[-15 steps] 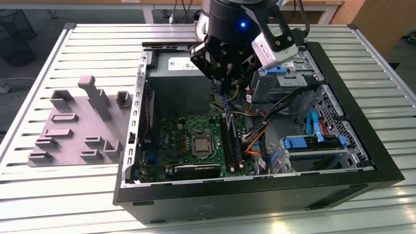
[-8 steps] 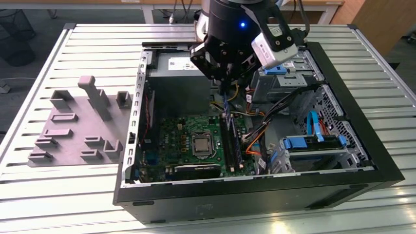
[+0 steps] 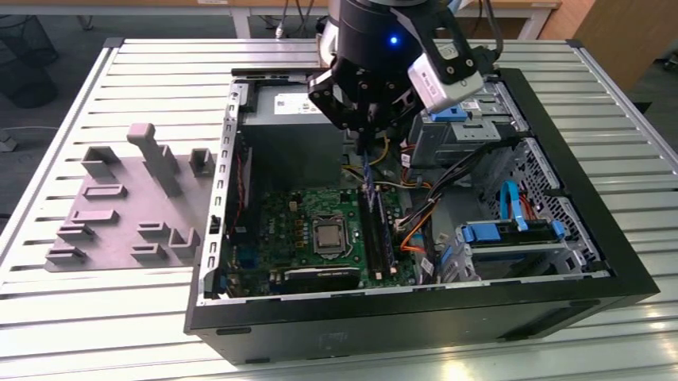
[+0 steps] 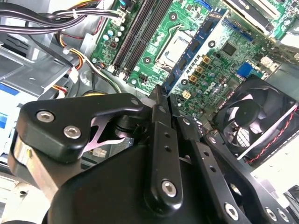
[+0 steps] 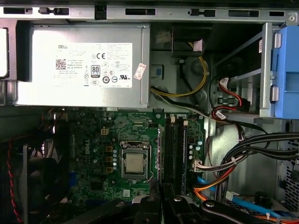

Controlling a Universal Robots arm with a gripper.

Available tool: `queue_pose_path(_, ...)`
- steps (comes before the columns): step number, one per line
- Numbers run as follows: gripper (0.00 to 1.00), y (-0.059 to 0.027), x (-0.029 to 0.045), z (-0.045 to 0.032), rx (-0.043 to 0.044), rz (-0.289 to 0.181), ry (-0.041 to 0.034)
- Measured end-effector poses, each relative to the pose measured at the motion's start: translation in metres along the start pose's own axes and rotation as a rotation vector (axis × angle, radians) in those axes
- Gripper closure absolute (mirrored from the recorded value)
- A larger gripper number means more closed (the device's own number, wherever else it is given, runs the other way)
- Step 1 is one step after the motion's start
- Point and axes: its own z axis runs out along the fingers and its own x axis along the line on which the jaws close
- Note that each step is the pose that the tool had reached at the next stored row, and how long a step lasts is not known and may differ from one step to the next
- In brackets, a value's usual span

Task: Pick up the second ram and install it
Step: 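Insert the second ram into the second slot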

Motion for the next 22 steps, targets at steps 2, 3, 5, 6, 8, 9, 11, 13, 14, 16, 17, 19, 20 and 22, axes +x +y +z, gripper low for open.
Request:
queue_pose_path(2,0.86,0.0,0.0003,0.0,0.0,0.0,0.0)
queue_pose_path(3,0.86,0.0,0.0004,0.0,0.0,0.0,0.0)
queue_pose_path(5,0.86,0.0,0.0006,0.0,0.0,0.0,0.0)
queue_pose_path(6,0.86,0.0,0.0006,0.0003,0.0,0.0,0.0)
queue_pose_path(8,0.86,0.0,-0.0014,0.002,-0.0001,0.0,-0.0001)
queue_pose_path(9,0.86,0.0001,-0.0031,0.003,0.0,0.0,0.0003)
queue_pose_path(11,0.86,0.0002,-0.0065,0.0055,0.0,0.0,0.0005)
queue_pose_path(13,0.86,0.0002,-0.0077,0.0089,0.0001,0.0,0.0006)
queue_pose_path(14,0.86,0.0002,-0.0077,0.0108,-0.0001,0.001,0.0006)
queue_pose_path(16,0.86,0.0001,-0.0078,0.0145,0.0,-0.002,0.001)
queue_pose_path(17,0.86,0.0,-0.0079,0.0163,0.0001,-0.008,0.0009)
queue_pose_path(19,0.86,0.0001,-0.008,0.0198,0.0006,-0.027,0.0004)
queue_pose_path(20,0.86,0.0,-0.008,0.0216,0.0007,-0.03,0.0003)
queue_pose_path(22,0.86,-0.0008,-0.0081,0.0254,0.0007,-0.029,0.0003)
